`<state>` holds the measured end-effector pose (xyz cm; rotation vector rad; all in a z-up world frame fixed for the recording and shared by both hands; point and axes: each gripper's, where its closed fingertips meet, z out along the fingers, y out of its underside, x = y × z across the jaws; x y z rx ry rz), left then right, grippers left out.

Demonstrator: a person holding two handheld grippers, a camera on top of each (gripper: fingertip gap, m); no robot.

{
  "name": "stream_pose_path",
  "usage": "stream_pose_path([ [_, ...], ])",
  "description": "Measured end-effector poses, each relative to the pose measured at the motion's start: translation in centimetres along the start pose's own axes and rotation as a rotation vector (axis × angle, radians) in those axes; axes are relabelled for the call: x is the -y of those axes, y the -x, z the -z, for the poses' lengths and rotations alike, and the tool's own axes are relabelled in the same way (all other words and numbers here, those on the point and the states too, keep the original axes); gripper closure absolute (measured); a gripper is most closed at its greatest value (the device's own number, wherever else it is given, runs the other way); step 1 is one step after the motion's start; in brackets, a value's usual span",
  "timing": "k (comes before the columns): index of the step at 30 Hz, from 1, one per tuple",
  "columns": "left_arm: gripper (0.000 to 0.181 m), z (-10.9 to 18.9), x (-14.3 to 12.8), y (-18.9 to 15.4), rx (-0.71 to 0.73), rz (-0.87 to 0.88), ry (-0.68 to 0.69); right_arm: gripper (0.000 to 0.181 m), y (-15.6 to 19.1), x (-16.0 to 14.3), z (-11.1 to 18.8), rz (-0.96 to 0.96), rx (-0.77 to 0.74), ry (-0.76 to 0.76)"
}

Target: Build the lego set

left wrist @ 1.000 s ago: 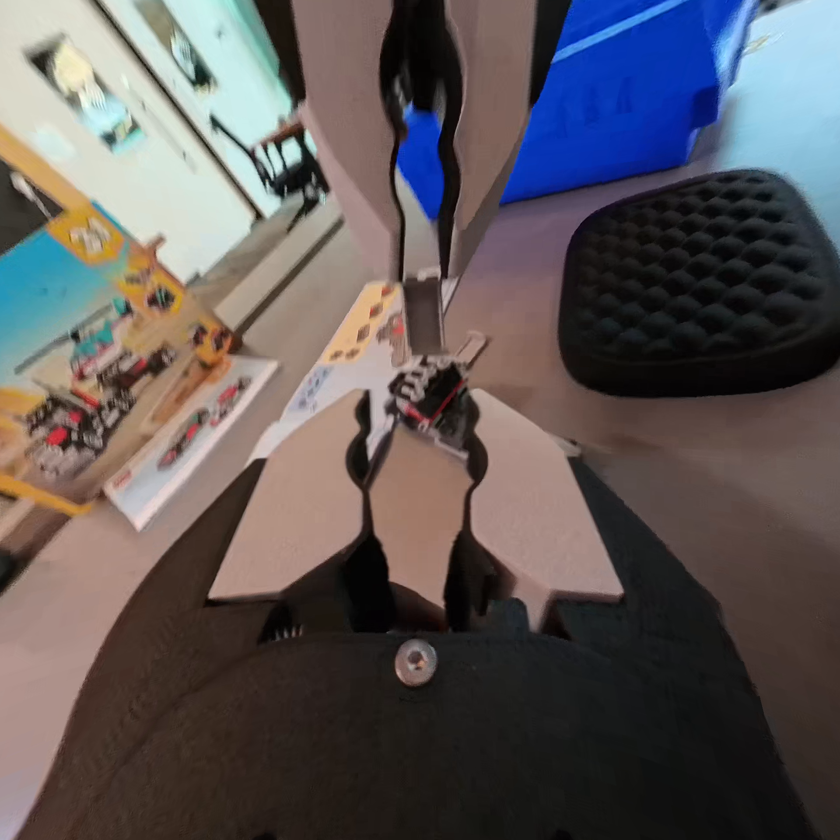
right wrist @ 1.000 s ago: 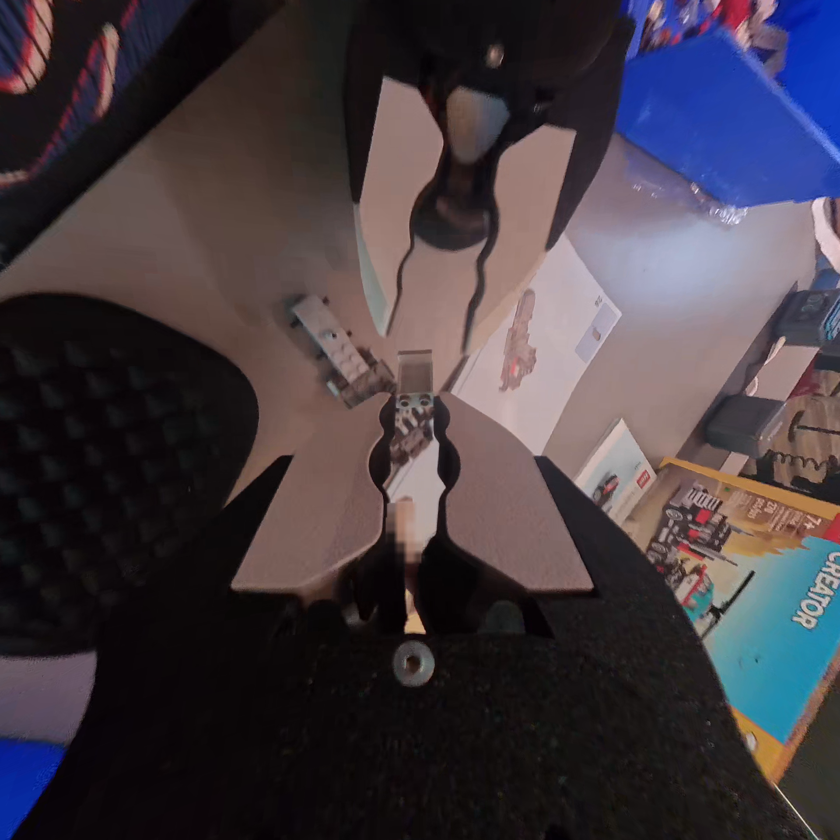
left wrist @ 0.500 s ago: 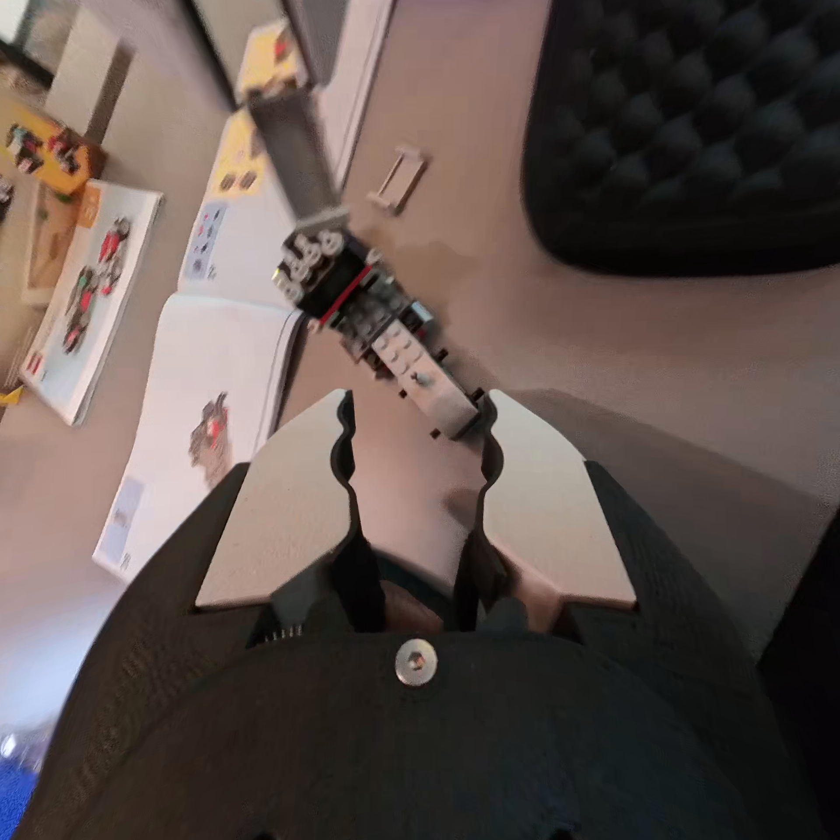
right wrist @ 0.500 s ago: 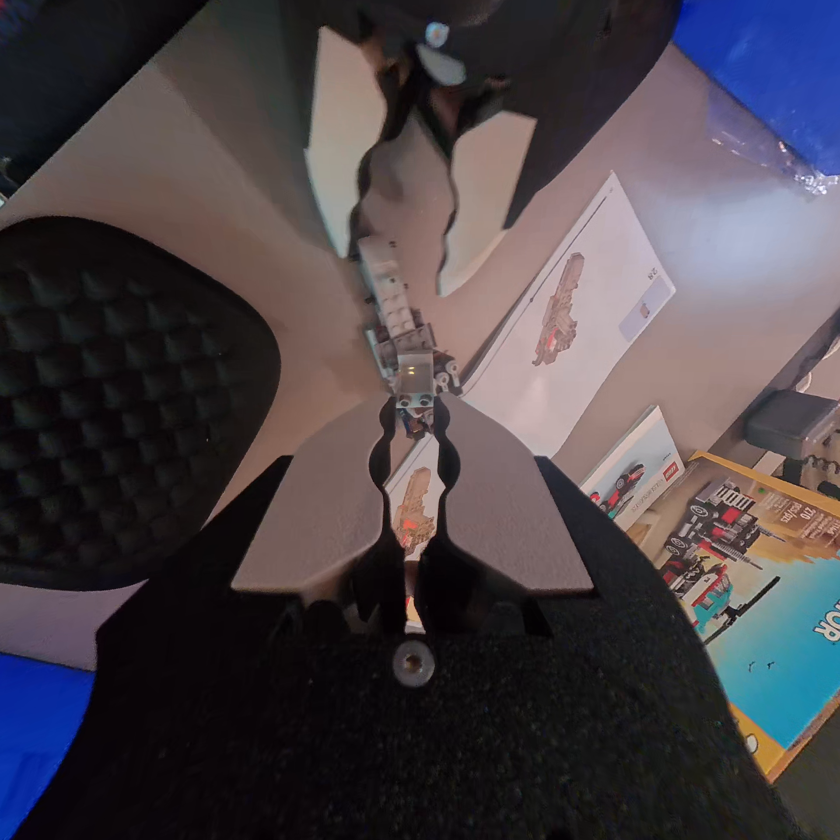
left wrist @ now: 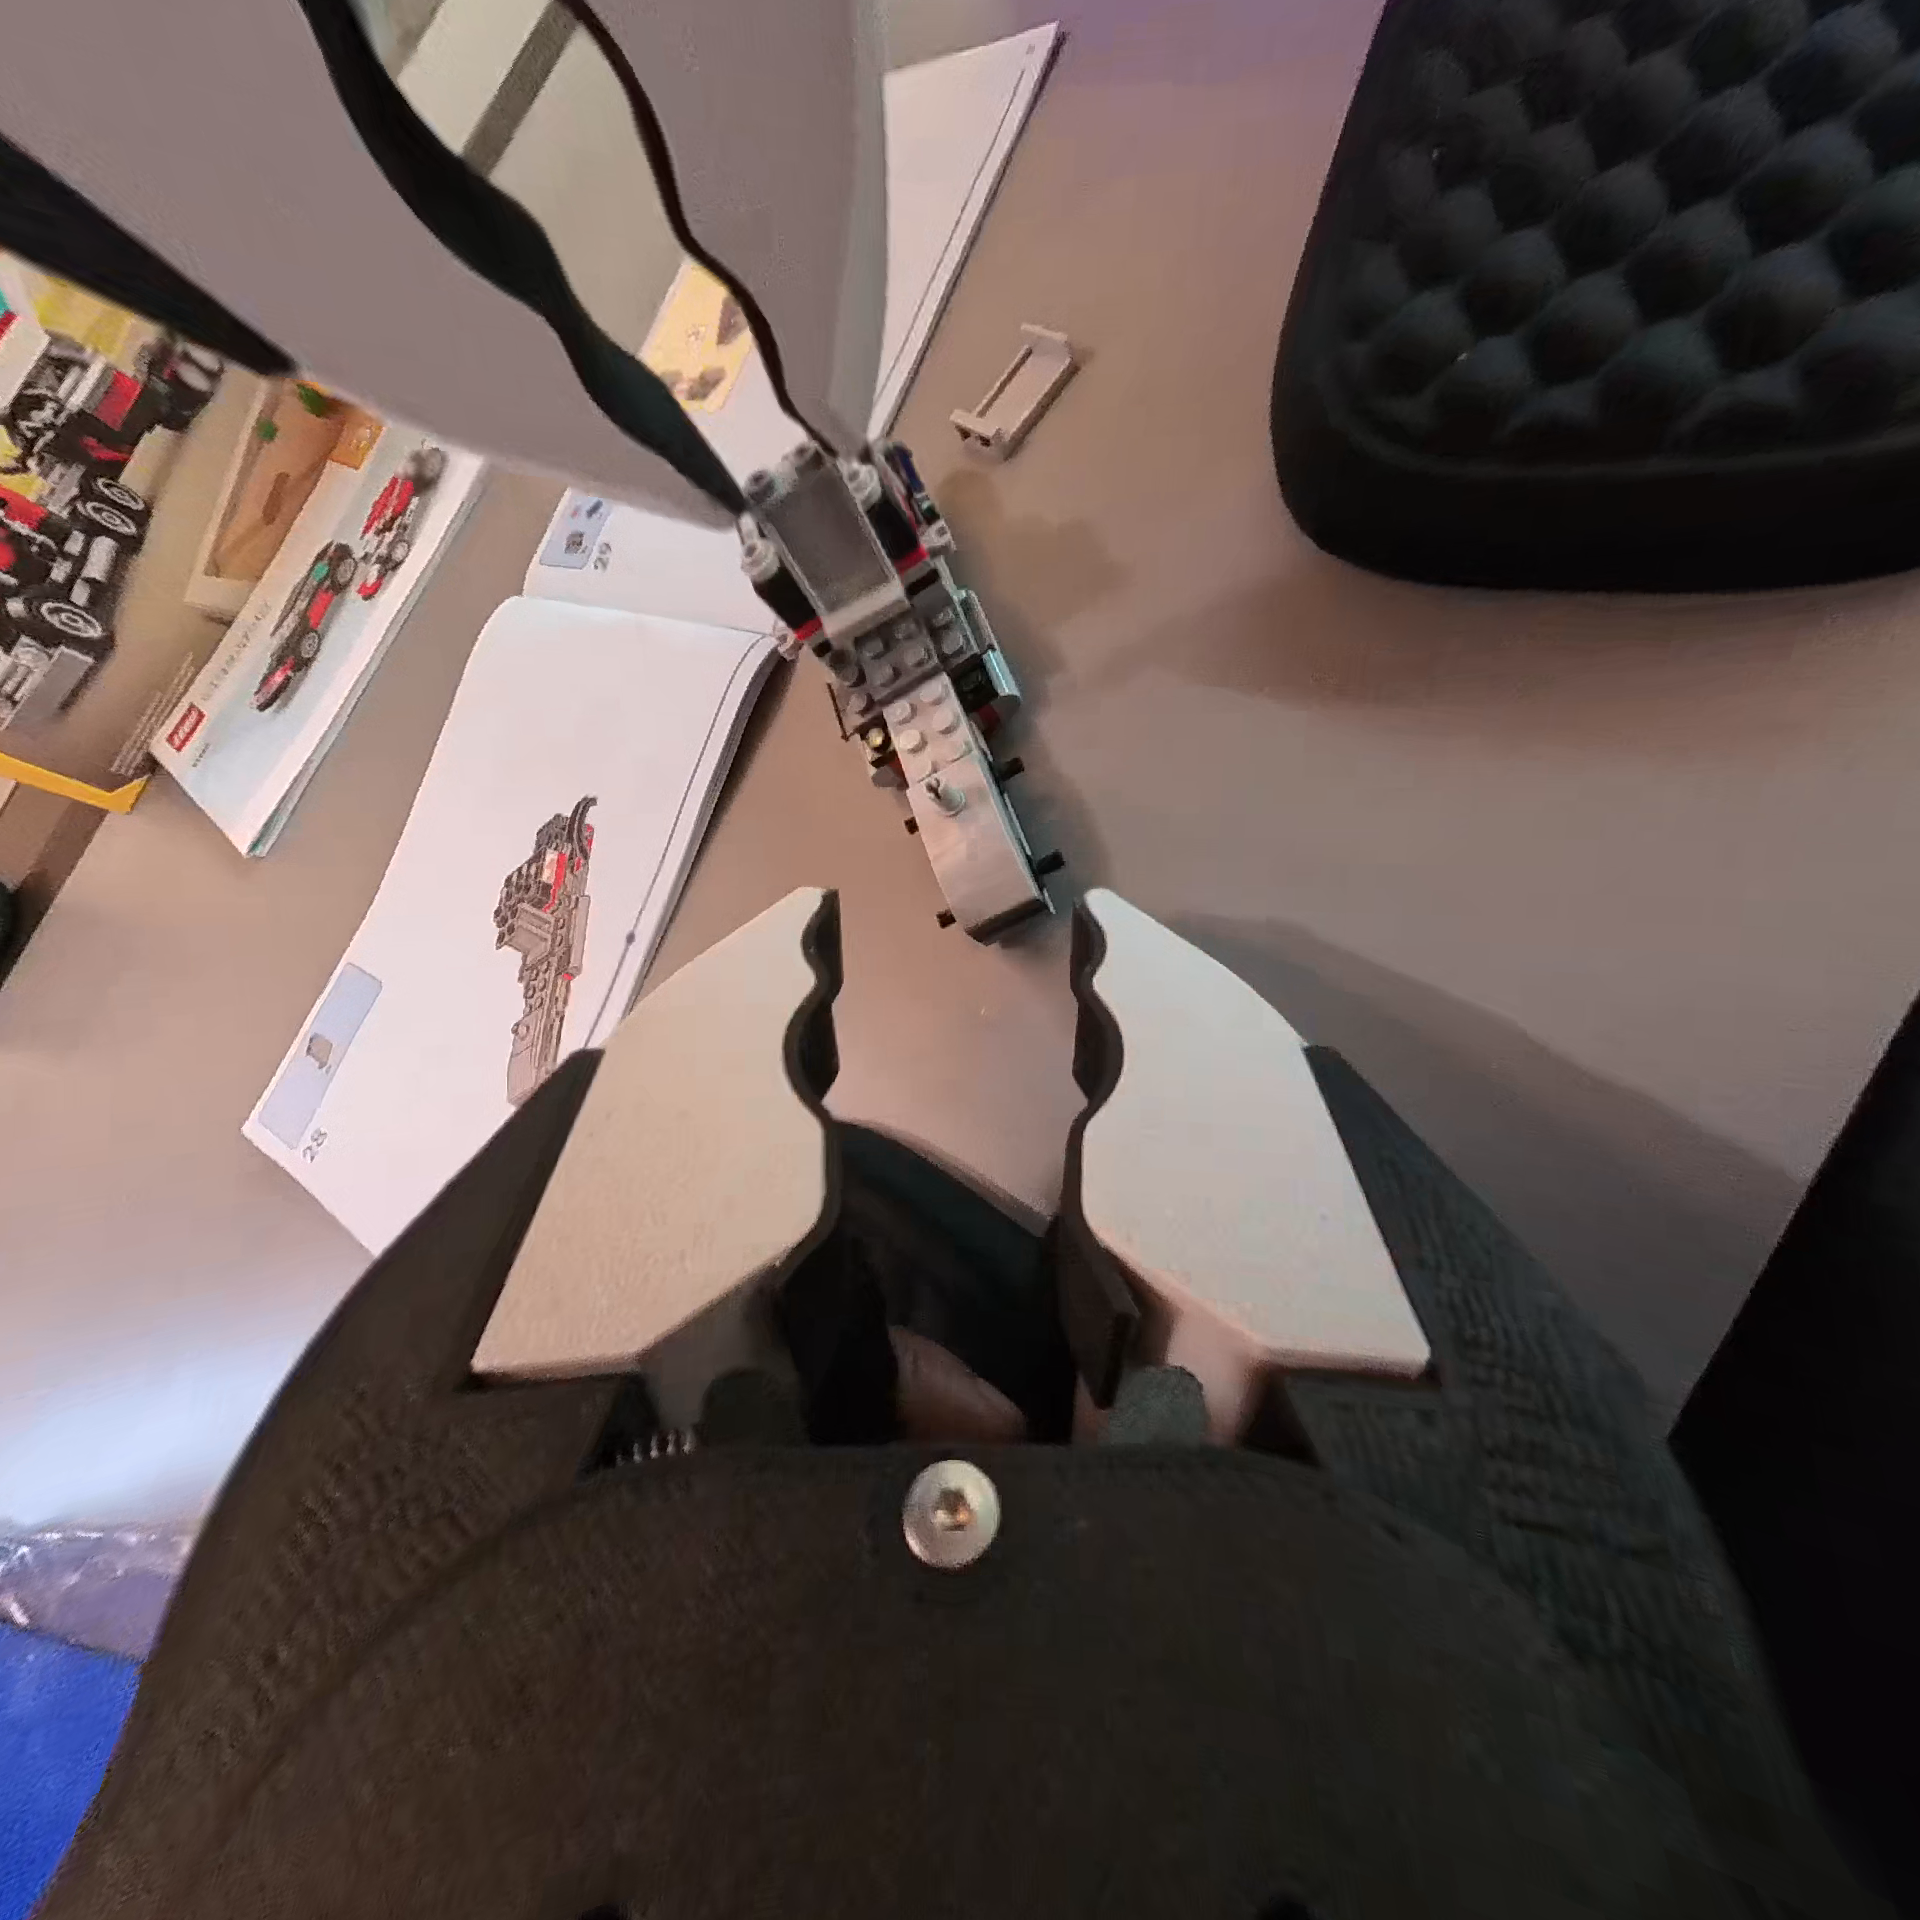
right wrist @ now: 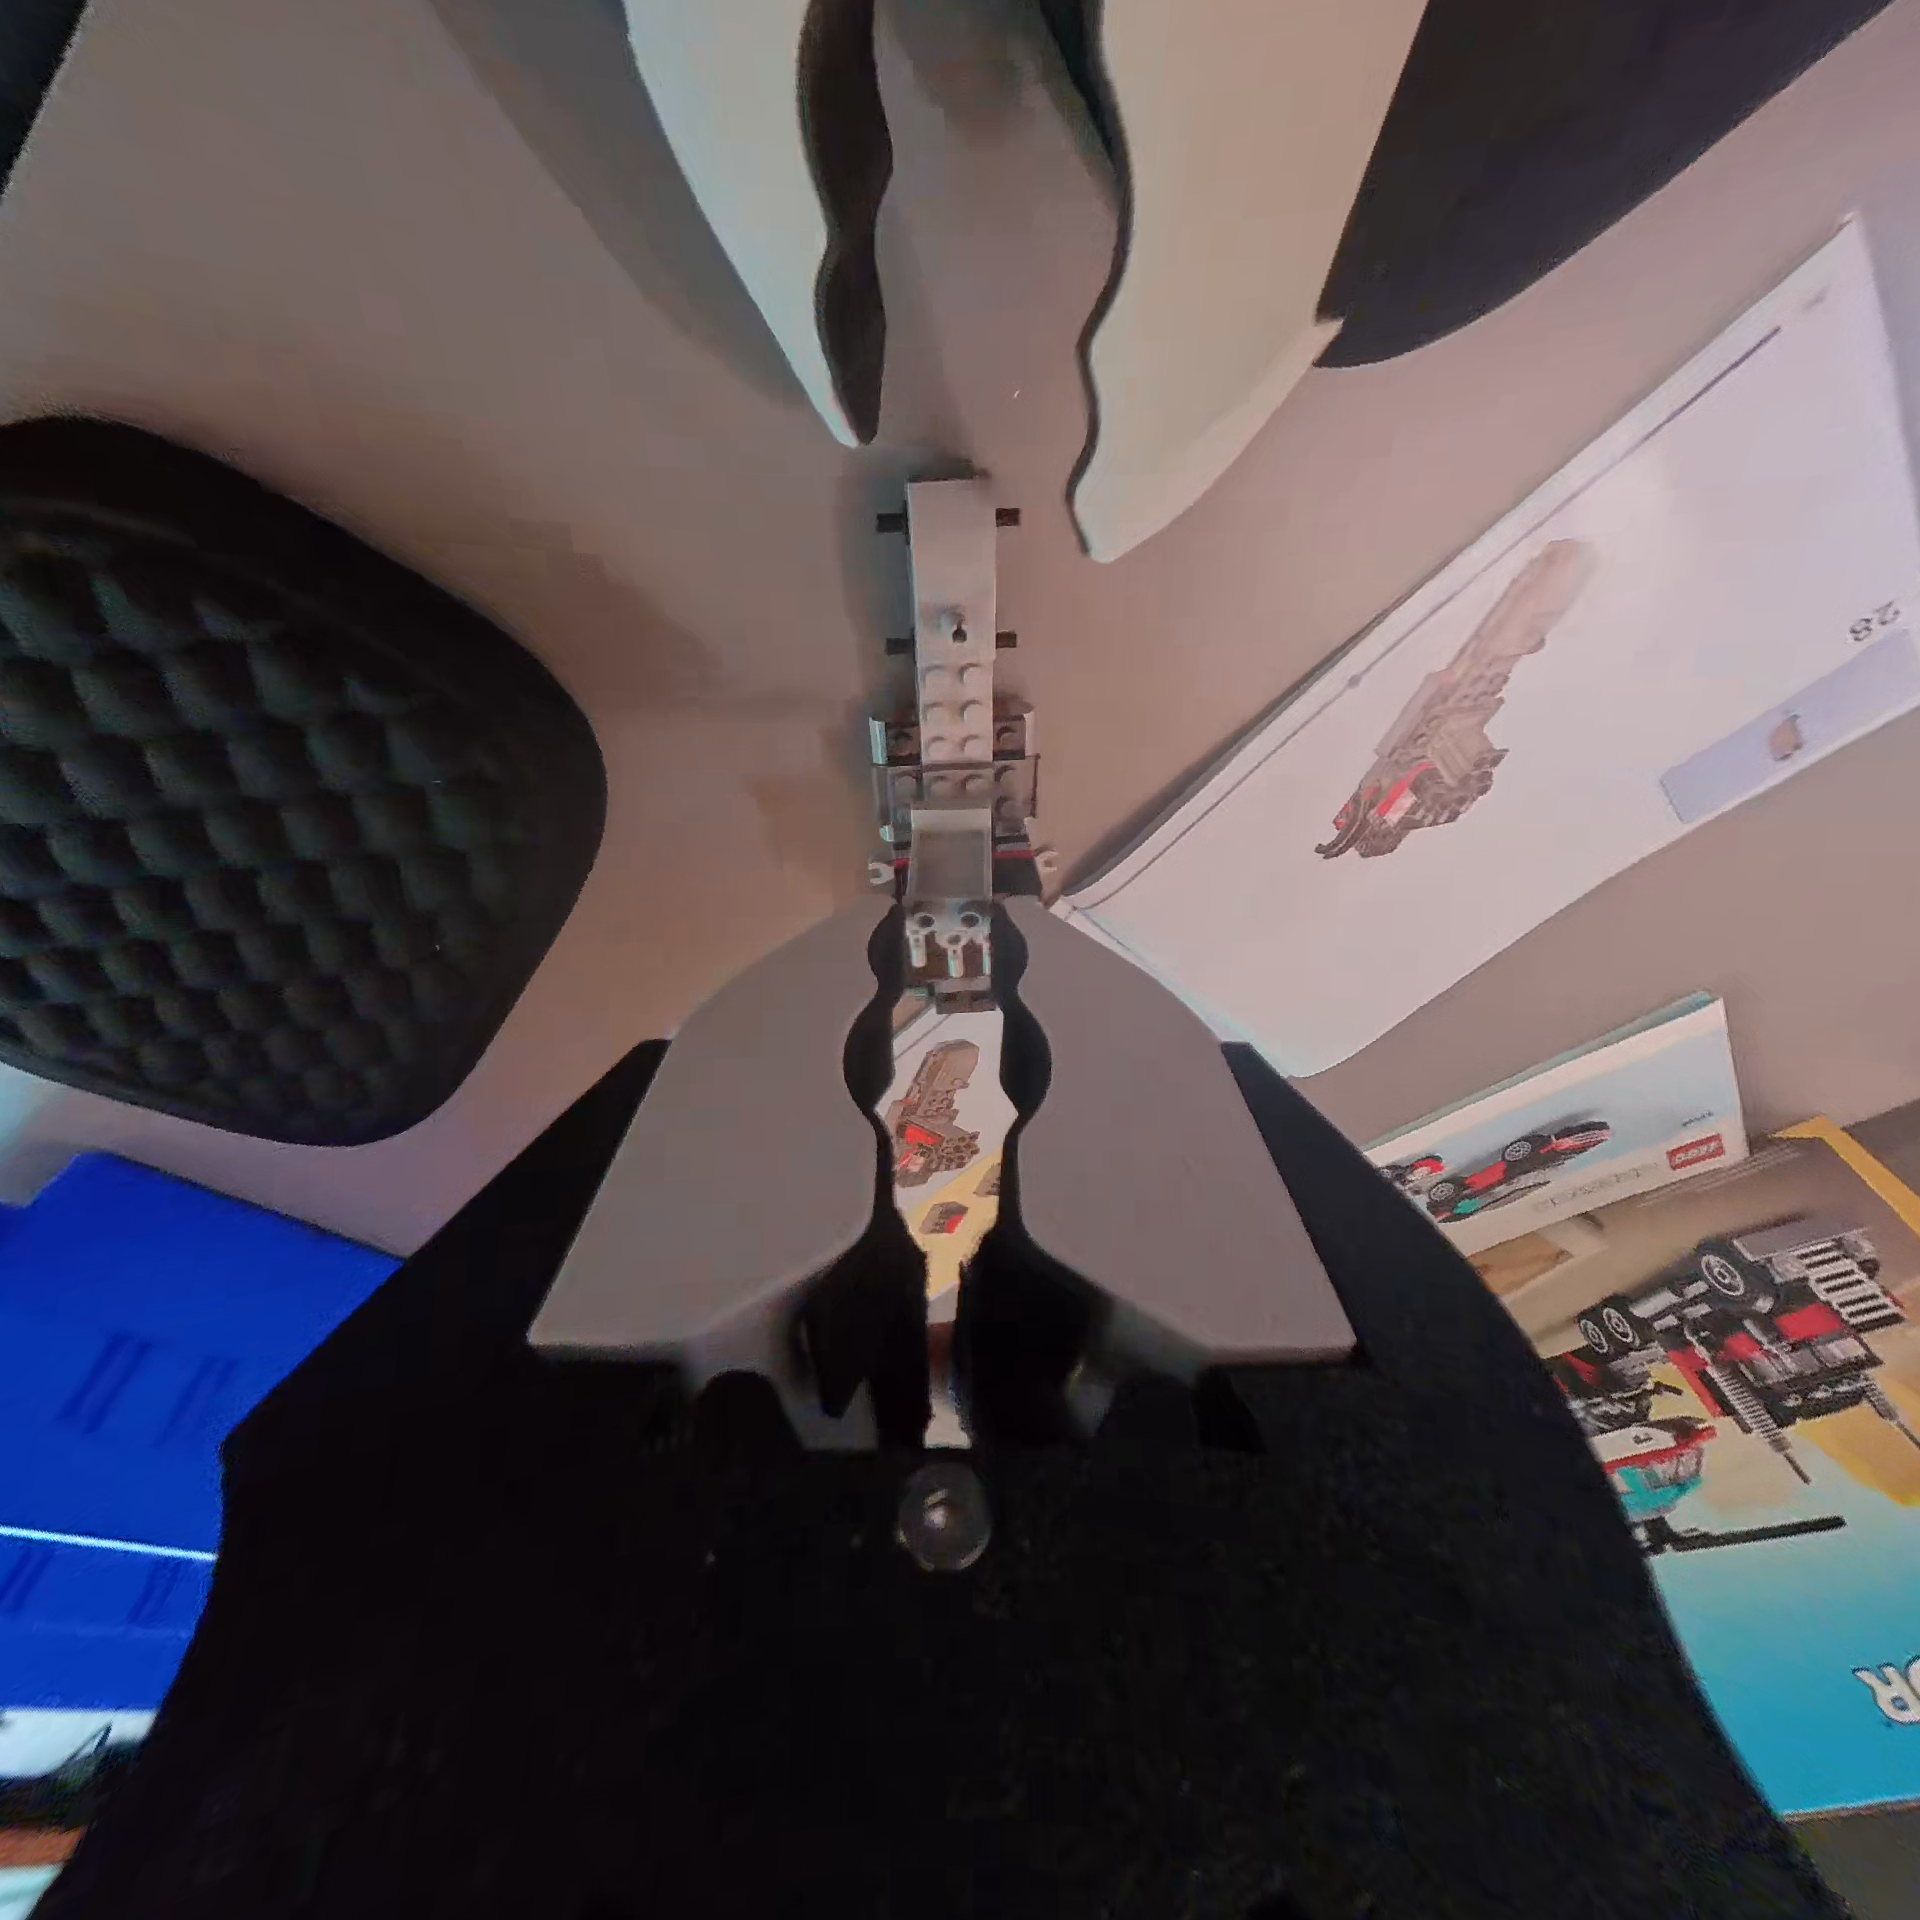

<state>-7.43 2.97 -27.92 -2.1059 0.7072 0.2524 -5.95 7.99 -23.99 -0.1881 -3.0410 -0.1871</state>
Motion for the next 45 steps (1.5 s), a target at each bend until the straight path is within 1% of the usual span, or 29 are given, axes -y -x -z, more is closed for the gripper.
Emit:
stream_pose_path([
  [4,0.141,-0.4,0.0,0.1,-0.034,0.047,0.01,0.166,-0.4,0.0,-0.2,-0.027,0.042,-0.014],
  [6,0.141,-0.2,0.2,0.2,-0.052,0.074,-0.018,0.166,-0.4,-0.1,-0.3,-0.023,0.056,-0.032],
  [8,0.141,0.6,0.9,0.3,-0.047,0.078,-0.095,0.166,-0.3,-0.2,-0.6,-0.024,0.078,-0.048],
  [10,0.139,1.6,1.9,0.6,-0.03,0.097,-0.183,0.166,-0.2,-0.6,-1.0,-0.002,0.081,-0.027],
  [12,0.133,2.5,2.8,1.0,-0.045,0.189,-0.262,0.166,-0.2,-0.7,-1.4,0.04,0.071,-0.008],
  [16,0.129,4.8,4.5,1.8,-0.046,0.39,-0.457,0.166,-0.2,-0.8,-1.5,0.09,0.049,0.041],
  [18,0.128,5.2,4.8,1.7,-0.045,0.449,-0.511,0.166,-0.1,-0.7,-1.5,0.097,0.052,0.059],
  [20,0.127,5.1,4.3,1.7,-0.019,0.465,-0.513,0.166,-0.2,-0.8,-1.6,0.105,0.046,0.09],
  [23,0.127,5.5,4.2,2.6,0.039,0.473,-0.531,0.166,-0.3,-0.8,-1.9,0.1,0.056,0.106],
  [26,0.127,5.7,3.9,3.0,0.058,0.478,-0.526,0.166,-0.3,-1.0,-2.1,0.09,0.068,0.121],
  [29,0.127,5.7,3.9,3.1,0.051,0.487,-0.533,0.166,-0.4,-1.1,-2.1,0.07,0.082,0.124],
  [36,0.128,5.5,3.8,3.1,0.029,0.505,-0.539,0.166,-0.3,-1.0,-2.2,0.018,0.097,0.061],
  [41,0.128,5.5,3.8,3.1,0.022,0.515,-0.537,0.166,-0.1,-0.7,-2.3,0.03,0.103,0.008],
  [45,0.128,5.2,3.8,2.8,0.008,0.505,-0.519,0.166,-0.1,-0.8,-2.2,0.067,0.1,0.009],
])
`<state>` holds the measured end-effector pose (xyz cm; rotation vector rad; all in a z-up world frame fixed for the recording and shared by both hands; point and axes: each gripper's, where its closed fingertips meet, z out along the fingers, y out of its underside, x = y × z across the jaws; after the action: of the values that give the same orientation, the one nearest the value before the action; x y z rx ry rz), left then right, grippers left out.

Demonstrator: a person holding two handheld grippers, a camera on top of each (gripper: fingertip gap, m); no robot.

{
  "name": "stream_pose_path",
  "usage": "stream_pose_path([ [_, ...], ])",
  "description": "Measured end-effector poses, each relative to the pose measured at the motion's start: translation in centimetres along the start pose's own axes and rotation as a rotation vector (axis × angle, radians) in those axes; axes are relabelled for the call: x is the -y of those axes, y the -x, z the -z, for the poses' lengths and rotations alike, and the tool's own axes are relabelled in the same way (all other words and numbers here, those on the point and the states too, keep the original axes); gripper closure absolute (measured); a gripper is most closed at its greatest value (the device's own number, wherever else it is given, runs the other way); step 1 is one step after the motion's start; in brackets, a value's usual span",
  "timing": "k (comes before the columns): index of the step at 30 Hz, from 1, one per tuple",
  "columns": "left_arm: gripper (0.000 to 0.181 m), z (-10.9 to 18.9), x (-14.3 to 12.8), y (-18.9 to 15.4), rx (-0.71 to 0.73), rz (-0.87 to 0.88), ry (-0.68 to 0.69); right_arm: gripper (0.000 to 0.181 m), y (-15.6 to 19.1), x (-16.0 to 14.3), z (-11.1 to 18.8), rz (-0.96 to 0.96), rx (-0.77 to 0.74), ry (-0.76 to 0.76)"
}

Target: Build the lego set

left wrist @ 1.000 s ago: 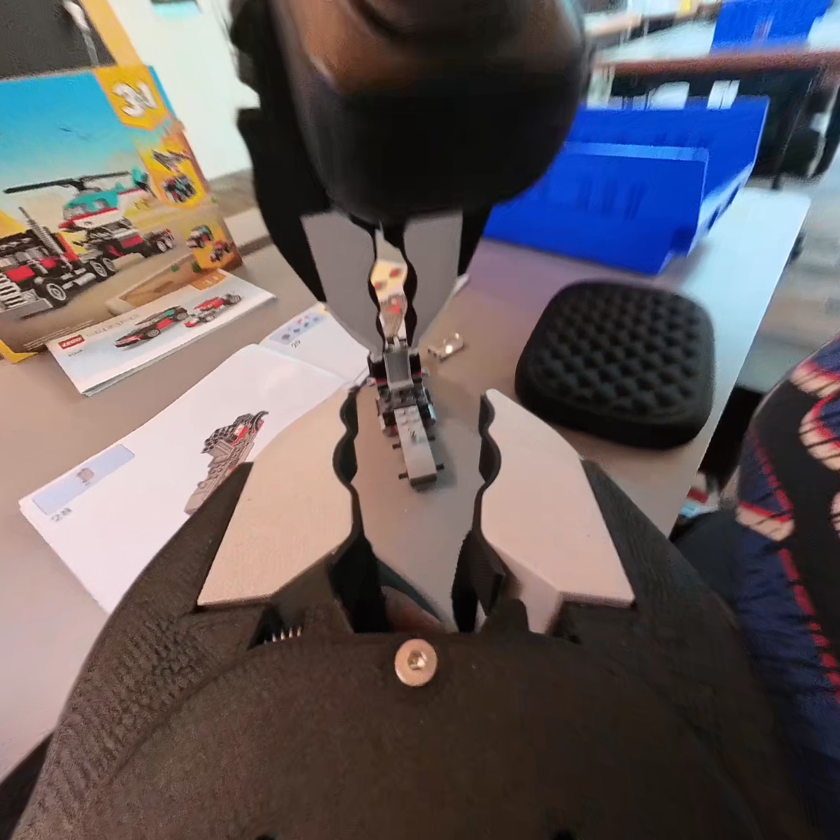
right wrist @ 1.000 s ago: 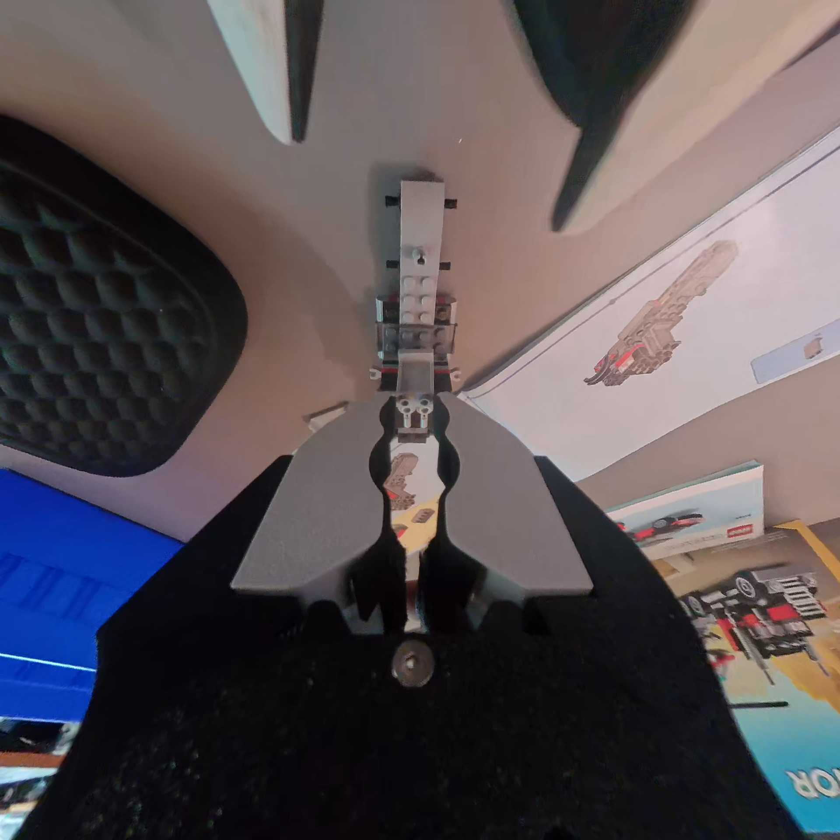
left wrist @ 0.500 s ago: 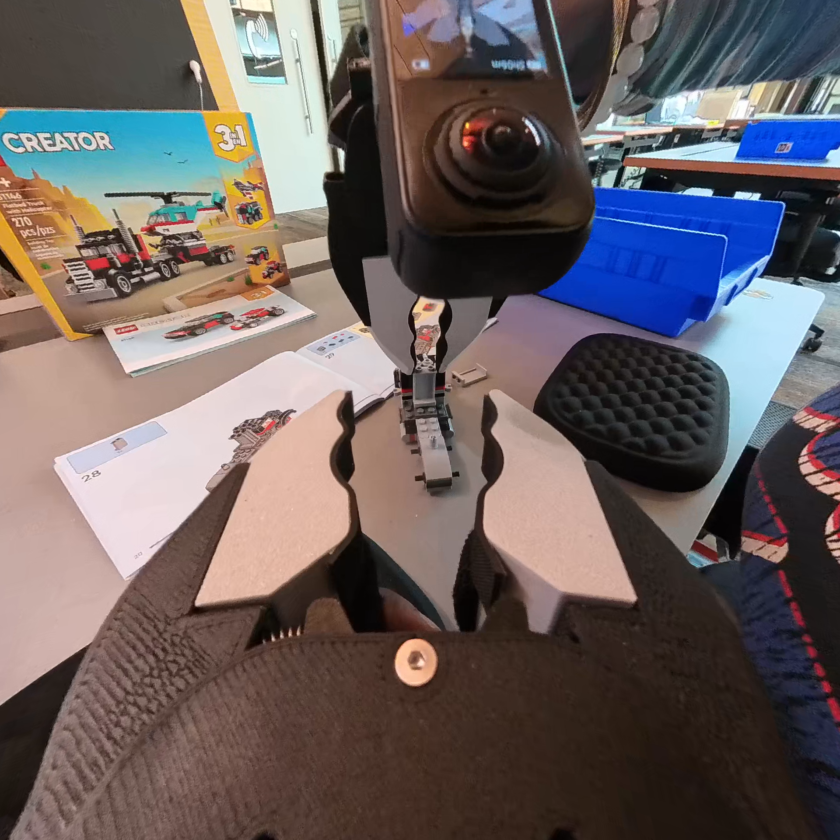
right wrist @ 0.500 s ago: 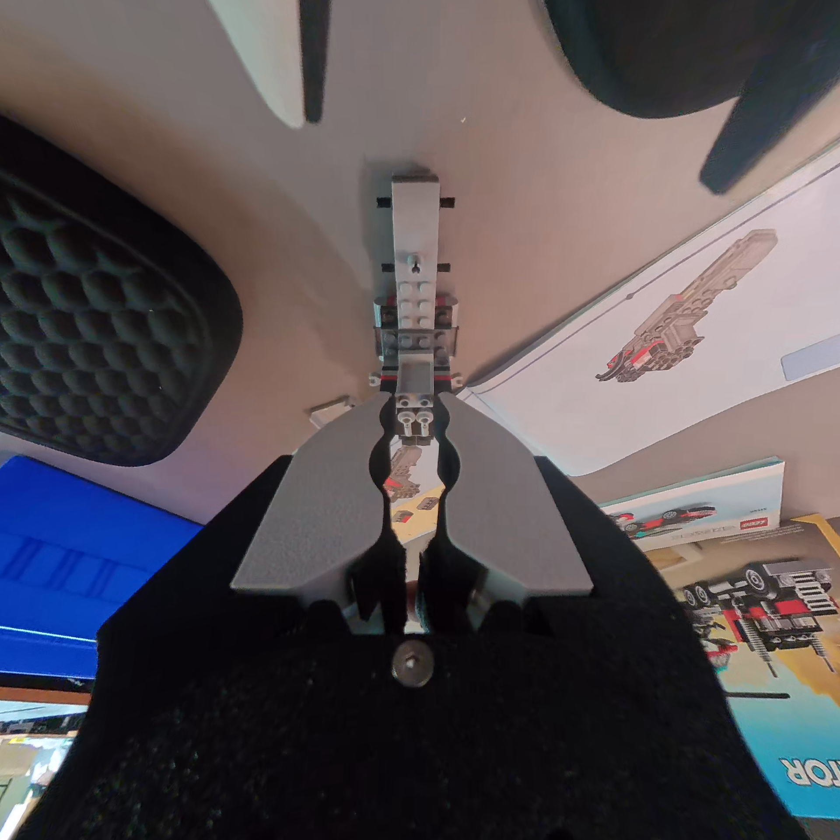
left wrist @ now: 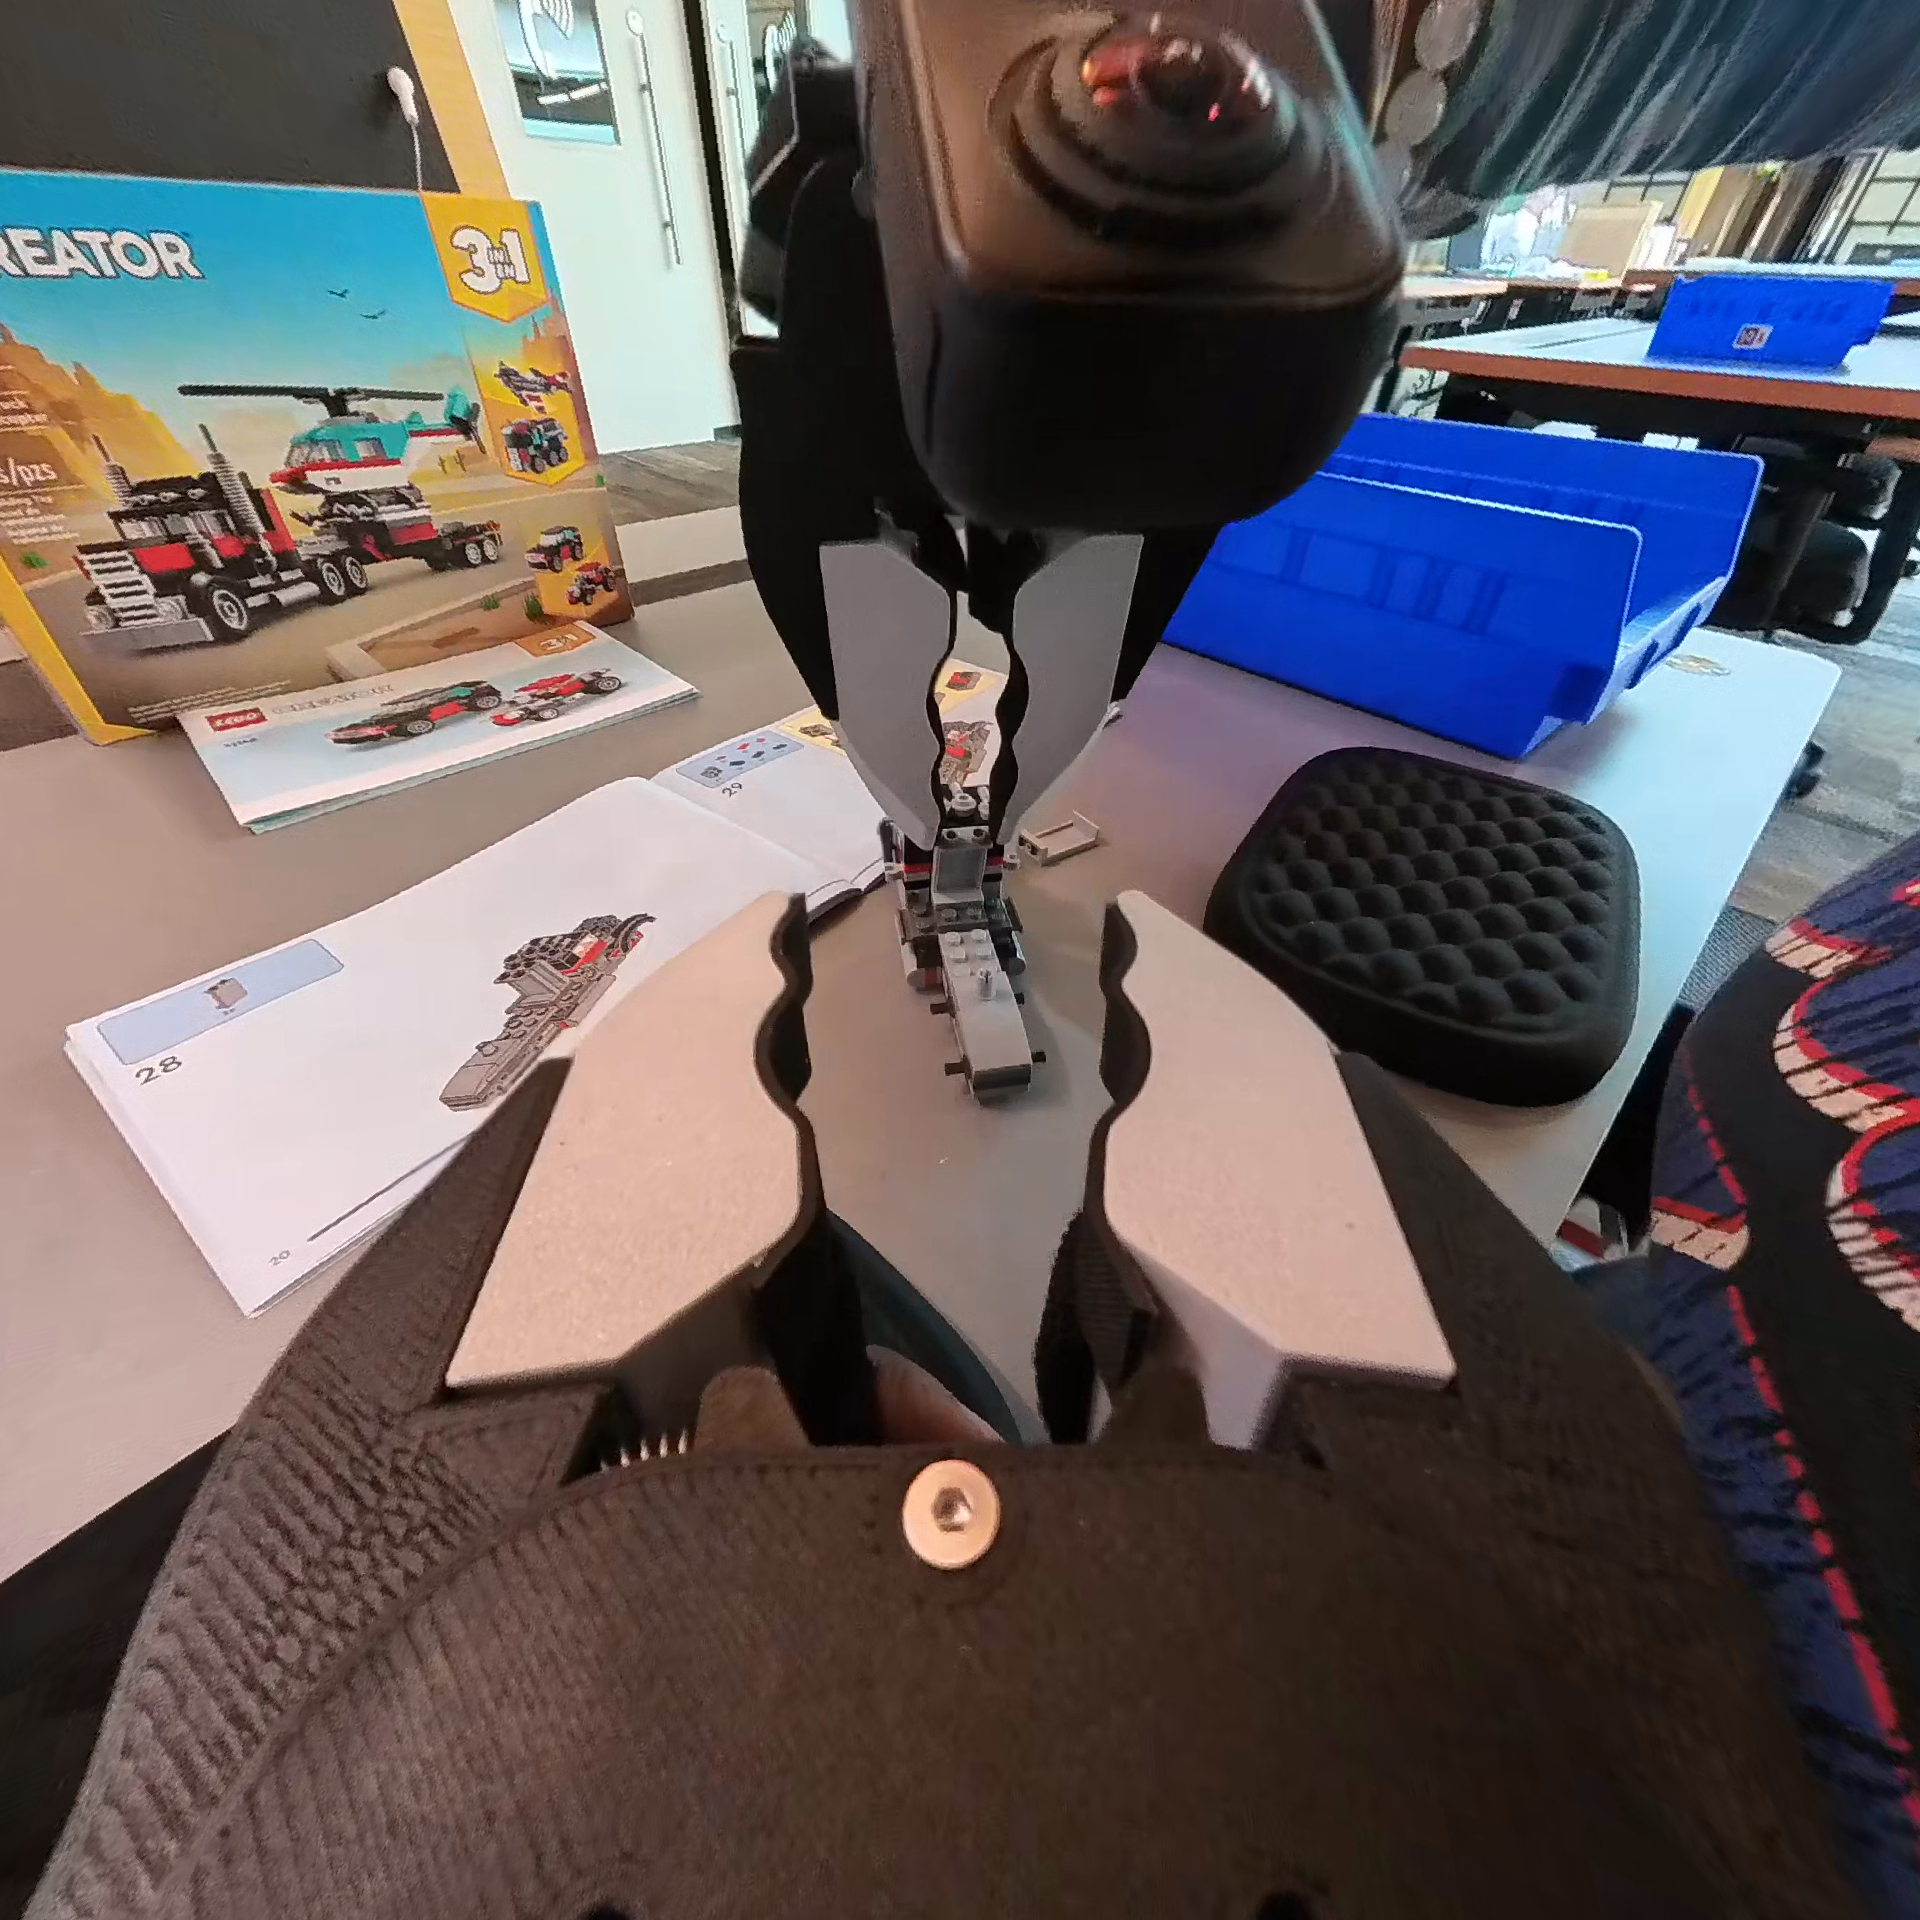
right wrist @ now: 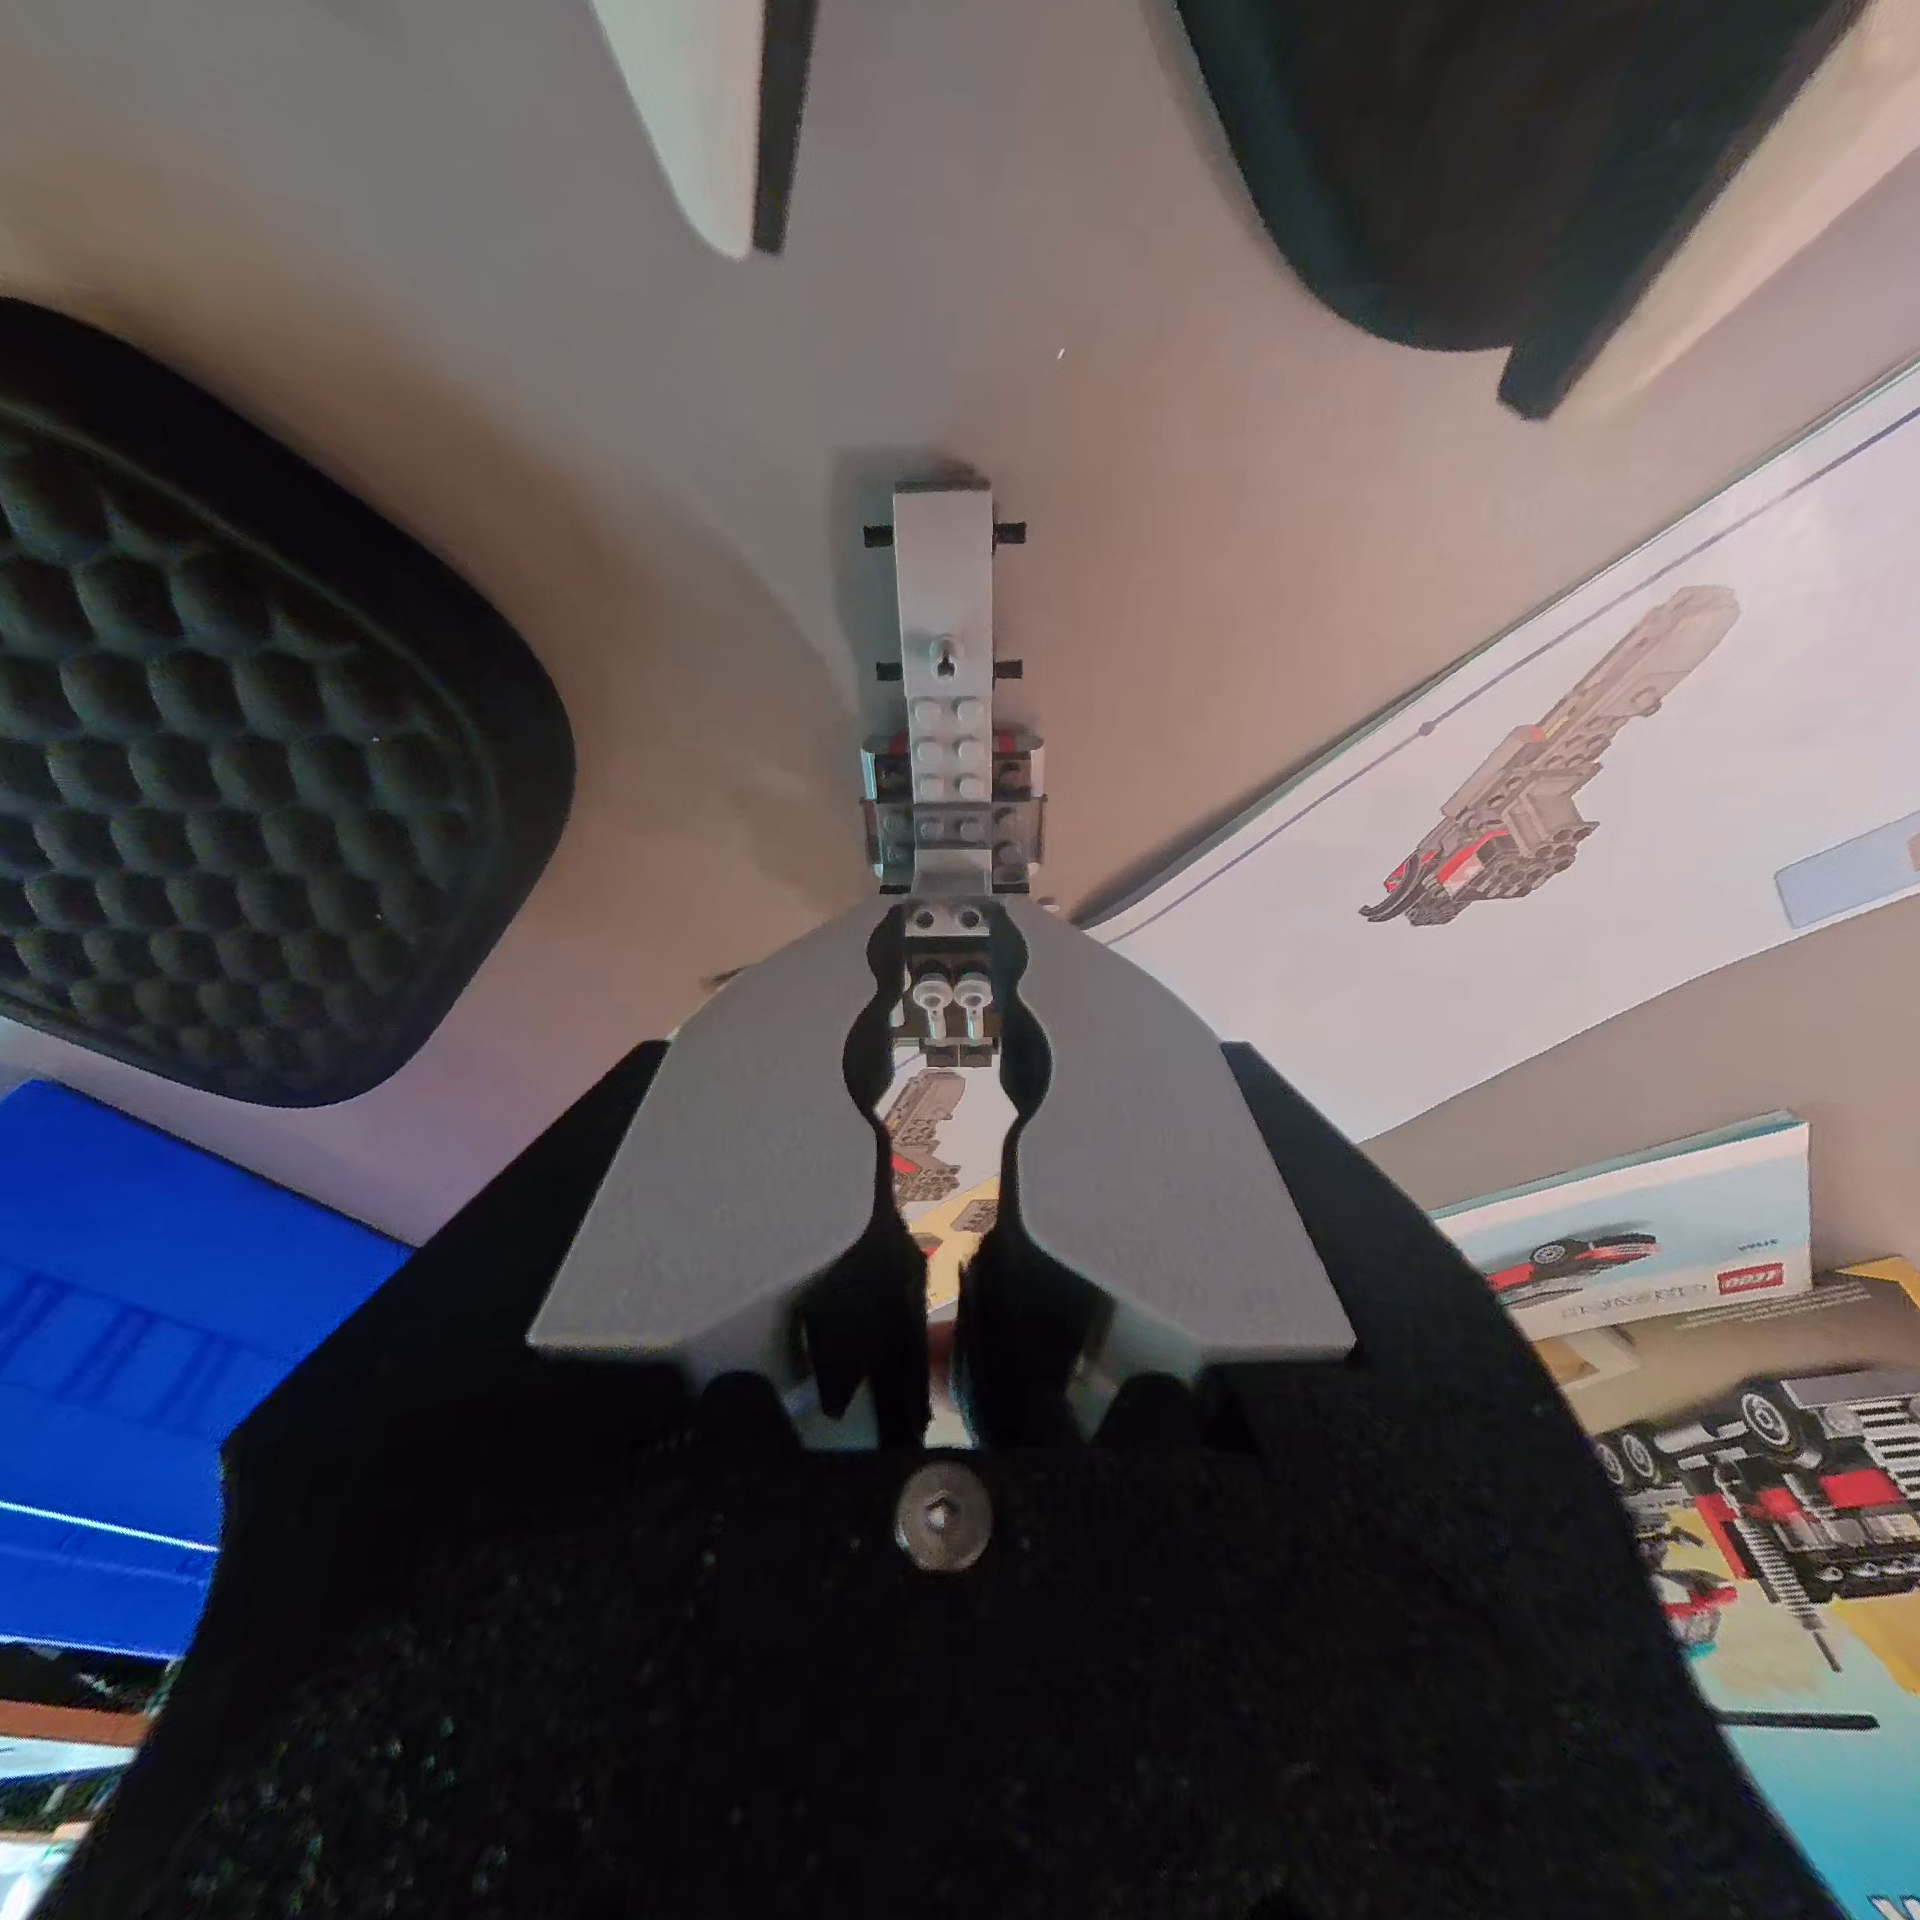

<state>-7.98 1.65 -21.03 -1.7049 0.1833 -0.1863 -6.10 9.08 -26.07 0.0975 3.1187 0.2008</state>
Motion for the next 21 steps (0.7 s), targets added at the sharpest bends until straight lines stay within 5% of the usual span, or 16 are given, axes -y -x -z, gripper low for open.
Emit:
stream_pose_path([
  [3,0.128,-0.5,-0.8,0.1,0.004,-0.005,0.076,0.166,0.0,0.0,0.0,-0.002,0.006,-0.011],
  [9,0.142,-2.9,-5.0,-0.1,0.008,-0.134,0.445,0.166,0.0,-0.2,0.1,0.015,0.0,-0.041],
  [13,0.144,-4.1,-5.3,-0.6,0.03,-0.258,0.488,0.166,0.0,-0.3,0.1,0.014,-0.006,-0.104],
  [21,0.147,-5.5,-6.4,-0.4,0.028,-0.235,0.567,0.166,-0.1,-1.1,-0.1,0.011,-0.006,-0.176],
])
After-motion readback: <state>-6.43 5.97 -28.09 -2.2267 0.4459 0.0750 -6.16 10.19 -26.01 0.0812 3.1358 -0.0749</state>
